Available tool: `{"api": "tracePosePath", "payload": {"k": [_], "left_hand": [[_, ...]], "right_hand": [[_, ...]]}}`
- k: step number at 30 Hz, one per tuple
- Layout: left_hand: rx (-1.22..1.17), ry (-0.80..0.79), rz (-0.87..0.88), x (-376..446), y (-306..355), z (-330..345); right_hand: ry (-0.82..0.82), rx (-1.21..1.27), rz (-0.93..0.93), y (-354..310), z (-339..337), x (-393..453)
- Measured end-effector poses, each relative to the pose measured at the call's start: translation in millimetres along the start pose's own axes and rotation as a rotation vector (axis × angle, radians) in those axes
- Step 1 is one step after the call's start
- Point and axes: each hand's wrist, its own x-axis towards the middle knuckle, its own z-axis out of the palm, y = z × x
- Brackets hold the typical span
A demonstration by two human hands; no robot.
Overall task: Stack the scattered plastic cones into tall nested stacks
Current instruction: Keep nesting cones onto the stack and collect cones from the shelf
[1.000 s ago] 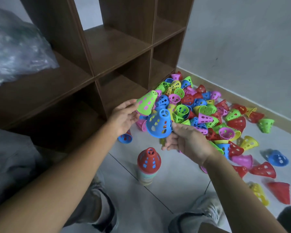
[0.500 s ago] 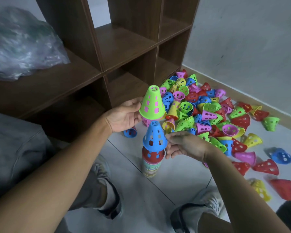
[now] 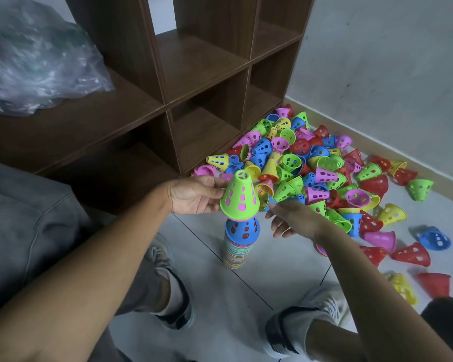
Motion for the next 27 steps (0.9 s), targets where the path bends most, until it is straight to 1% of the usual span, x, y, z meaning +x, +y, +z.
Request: {"api": "tracePosePath", "payload": {"k": [4,8,10,15,18,20,22,25,27], "left_hand": [[0.044,0.024,-0.053,1.3,-8.5,-5.9],[0.095,0.005,-0.111,4.7,-16.6,-6.2],[0.143,0.024,-0.126,7.4,-20.7,-7.7],[0.236,0.183,-0.128,11.1,-25.0,-8.7],[0.271,0.241,-0.156,12.5,-34.3,-17.9],[0.242,0.316,-0.148,15.1,-42.1,-26.0],[0.246,0.449,-0.130,18.8,-49.2,-34.0],[0.325,0.659,-0.121,25.2,-60.6,-47.2],[0.369,0.767,-0.119,29.4,-69.3,-56.2]], "right_hand": [[0.099,0.126,0.057,15.3,-3.0,7.0],[0.150,0.197,0.081,22.0,-2.6,11.3],[0.166,0.233,0.088,23.9,-1.9,14.2],[0.198,0.290,0.128,35.2,2.1,26.4],[0.200,0.292,0.163,46.0,5.0,36.1],[0.204,0.285,0.179,50.4,6.8,43.3],[0.212,0.272,0.184,54.0,8.6,52.8],[0.234,0.281,0.178,59.6,11.3,71.2],[0.249,0.256,0.176,64.0,14.5,84.9]]}}
